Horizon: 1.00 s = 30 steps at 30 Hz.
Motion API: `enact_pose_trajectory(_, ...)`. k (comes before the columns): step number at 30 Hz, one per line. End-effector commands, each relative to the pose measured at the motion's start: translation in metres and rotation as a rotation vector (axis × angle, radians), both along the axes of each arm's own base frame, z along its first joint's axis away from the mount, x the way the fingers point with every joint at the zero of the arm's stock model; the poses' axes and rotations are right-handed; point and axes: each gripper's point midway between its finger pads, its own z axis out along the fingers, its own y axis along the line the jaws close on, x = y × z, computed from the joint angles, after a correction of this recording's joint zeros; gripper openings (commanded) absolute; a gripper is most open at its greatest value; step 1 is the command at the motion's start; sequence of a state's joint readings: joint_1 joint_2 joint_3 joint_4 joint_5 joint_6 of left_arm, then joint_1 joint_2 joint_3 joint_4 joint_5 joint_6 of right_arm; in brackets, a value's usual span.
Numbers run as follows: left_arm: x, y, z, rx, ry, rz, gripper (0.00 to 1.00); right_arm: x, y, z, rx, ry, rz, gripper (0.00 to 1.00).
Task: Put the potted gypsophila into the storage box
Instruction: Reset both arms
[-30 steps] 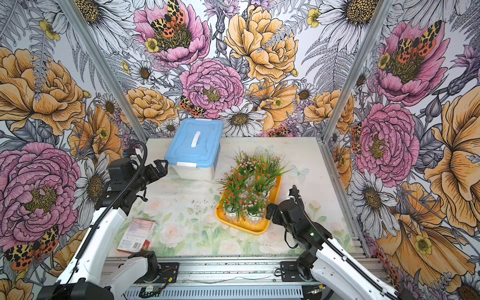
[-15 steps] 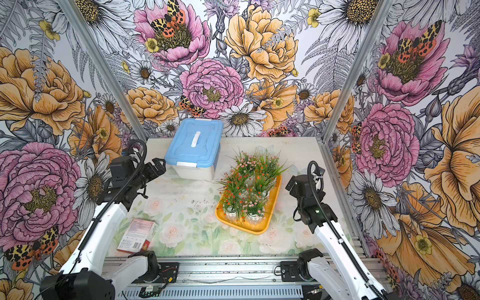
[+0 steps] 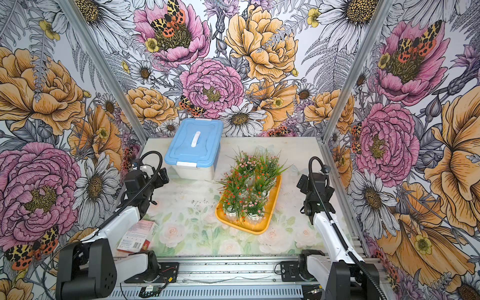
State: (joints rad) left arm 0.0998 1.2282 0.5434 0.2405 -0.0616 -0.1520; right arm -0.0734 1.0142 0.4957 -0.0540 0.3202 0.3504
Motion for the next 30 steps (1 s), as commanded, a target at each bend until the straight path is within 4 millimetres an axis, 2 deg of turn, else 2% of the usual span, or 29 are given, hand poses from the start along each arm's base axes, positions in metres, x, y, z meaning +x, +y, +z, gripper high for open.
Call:
enact_pose_trajectory(1, 0.015, 0.007, 0.019, 0.11, -0.12, 0.027, 0.99, 0.006, -0.005, 0.018, -0.067, -0.136, 0.004, 1.0)
enact_pose_trajectory(7, 0.011, -0.001, -0.015, 0.131, -0.178, 0.032, 0.99, 0.014, -0.017, 0.006, -0.106, -0.263, -0.058, 0.99)
enact_pose_trajectory(9, 0.011, -0.007, -0.016, 0.145, -0.219, 0.009, 0.99, 0.025, -0.013, 0.0, -0.093, -0.278, -0.033, 1.0)
enact_pose_trajectory(12, 0.015, -0.01, -0.028, 0.165, -0.21, 0.007, 0.99, 0.042, -0.003, 0.0, -0.102, -0.293, 0.03, 0.99)
enact_pose_trajectory(15, 0.018, -0.011, -0.032, 0.161, -0.167, 0.003, 0.99, 0.052, -0.002, -0.002, -0.121, -0.295, 0.051, 0.99)
enact_pose_trajectory(17, 0.019, -0.01, -0.028, 0.163, -0.207, 0.004, 0.99, 0.057, -0.002, -0.008, -0.135, -0.291, 0.045, 1.0)
enact_pose_trajectory(20, 0.019, -0.012, -0.03, 0.165, -0.189, 0.001, 0.99, 0.065, 0.016, -0.009, -0.183, -0.282, 0.124, 1.0)
enact_pose_trajectory(24, 0.019, -0.009, -0.029, 0.201, -0.185, 0.045, 0.99, 0.08, 0.038, -0.022, -0.225, -0.262, 0.233, 1.0)
enact_pose_trajectory(25, 0.018, -0.009, -0.029, 0.201, -0.184, 0.045, 0.99, 0.076, 0.04, -0.026, -0.209, -0.218, 0.231, 0.99)
enact_pose_trajectory(26, 0.018, -0.009, -0.029, 0.201, -0.182, 0.045, 0.99, 0.076, 0.042, -0.022, -0.221, -0.26, 0.244, 1.0)
enact_pose_trajectory(30, 0.019, -0.009, -0.029, 0.201, -0.181, 0.047, 0.99, 0.078, 0.032, -0.028, -0.18, -0.228, 0.215, 0.99)
